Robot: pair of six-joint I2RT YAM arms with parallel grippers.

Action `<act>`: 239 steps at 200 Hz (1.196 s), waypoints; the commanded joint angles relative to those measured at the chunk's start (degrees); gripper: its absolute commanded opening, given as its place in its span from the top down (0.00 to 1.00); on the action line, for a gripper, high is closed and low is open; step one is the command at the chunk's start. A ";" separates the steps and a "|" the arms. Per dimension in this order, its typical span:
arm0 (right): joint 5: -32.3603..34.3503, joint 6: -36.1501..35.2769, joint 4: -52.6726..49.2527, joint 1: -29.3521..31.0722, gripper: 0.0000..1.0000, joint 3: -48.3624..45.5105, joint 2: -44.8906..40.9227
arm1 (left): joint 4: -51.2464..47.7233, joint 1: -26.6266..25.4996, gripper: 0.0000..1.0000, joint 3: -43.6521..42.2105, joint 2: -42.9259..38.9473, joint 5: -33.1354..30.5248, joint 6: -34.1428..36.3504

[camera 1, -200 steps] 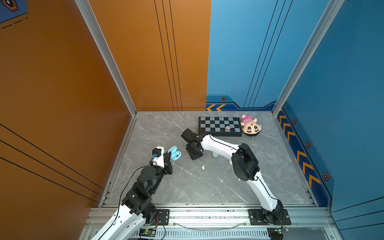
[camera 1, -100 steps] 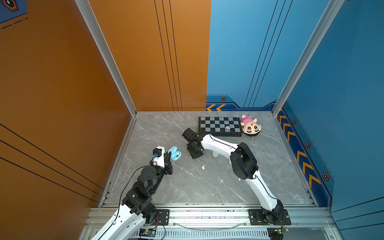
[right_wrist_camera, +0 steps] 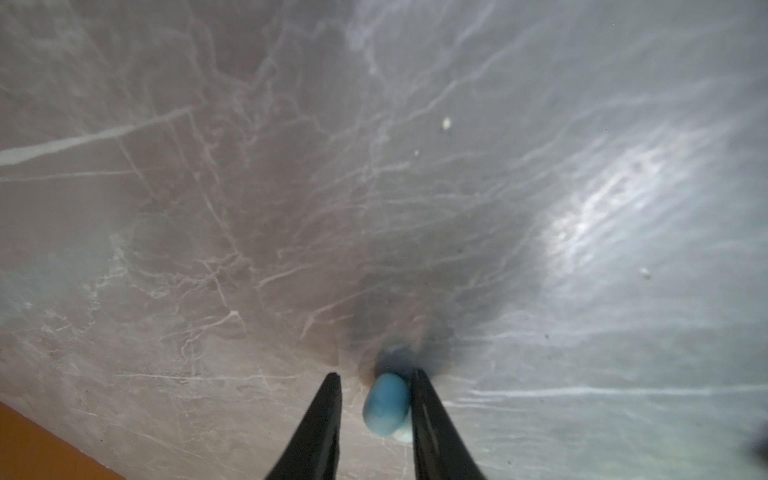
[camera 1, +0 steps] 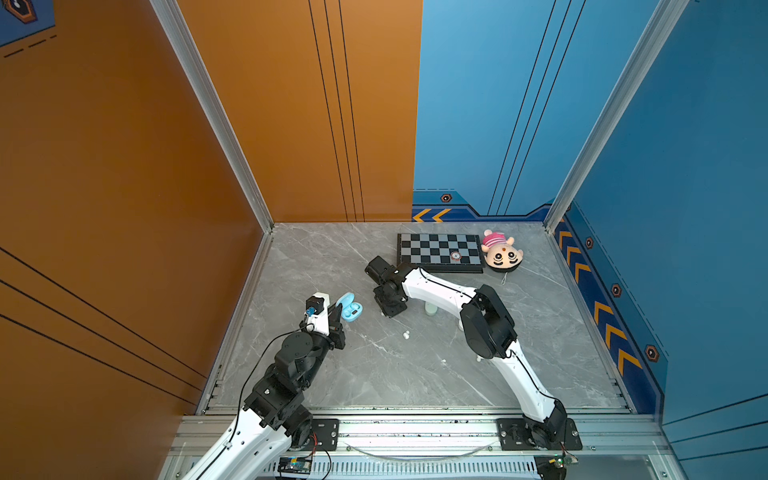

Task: Insert the wireless bluetooth earbuds into the charging case
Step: 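Lower the right gripper onto the light blue earbud and close on it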

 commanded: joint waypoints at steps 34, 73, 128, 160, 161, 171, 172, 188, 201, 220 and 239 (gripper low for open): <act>0.97 -3.96 -1.84 -0.28 0.75 -6.79 0.89 | -0.45 0.64 1.00 -0.73 -0.64 -0.26 0.84; 1.17 -5.60 -1.79 -0.33 0.79 -7.09 0.82 | -0.66 0.65 1.00 -0.78 -0.66 -0.21 0.95; 2.88 -9.43 -1.85 -0.86 0.89 -6.83 -0.42 | -0.49 0.79 1.00 -0.41 -0.20 0.38 1.10; 4.95 -15.52 -1.80 -1.36 0.92 -6.12 -2.55 | -0.06 1.00 1.00 0.20 0.88 1.90 1.14; 4.99 -15.79 -1.83 -1.37 0.92 -6.12 -2.63 | 0.02 0.99 1.00 0.18 0.90 1.96 1.13; 5.73 -18.30 -1.83 -1.71 0.93 -6.04 -3.80 | 0.75 1.15 1.00 0.27 1.42 2.91 0.73; 5.77 -18.54 -1.80 -1.72 0.93 -6.04 -3.96 | 0.97 1.15 1.00 0.26 1.44 3.03 0.66; 7.25 -23.65 -1.82 -2.33 0.93 -6.20 -6.42 | 2.76 1.63 1.00 0.40 2.67 4.64 -0.41; 7.70 -28.33 -1.78 -2.99 0.93 -6.72 -8.93 | 4.62 2.10 1.00 0.67 4.23 6.46 -1.56; 6.73 -35.80 -1.75 -4.45 0.93 -8.64 -13.41 | 7.90 3.00 1.00 1.33 7.91 10.14 -3.43; 3.59 -44.23 -1.30 -6.13 0.94 -11.43 -19.04 | 11.59 3.70 1.00 2.46 12.96 13.71 -5.35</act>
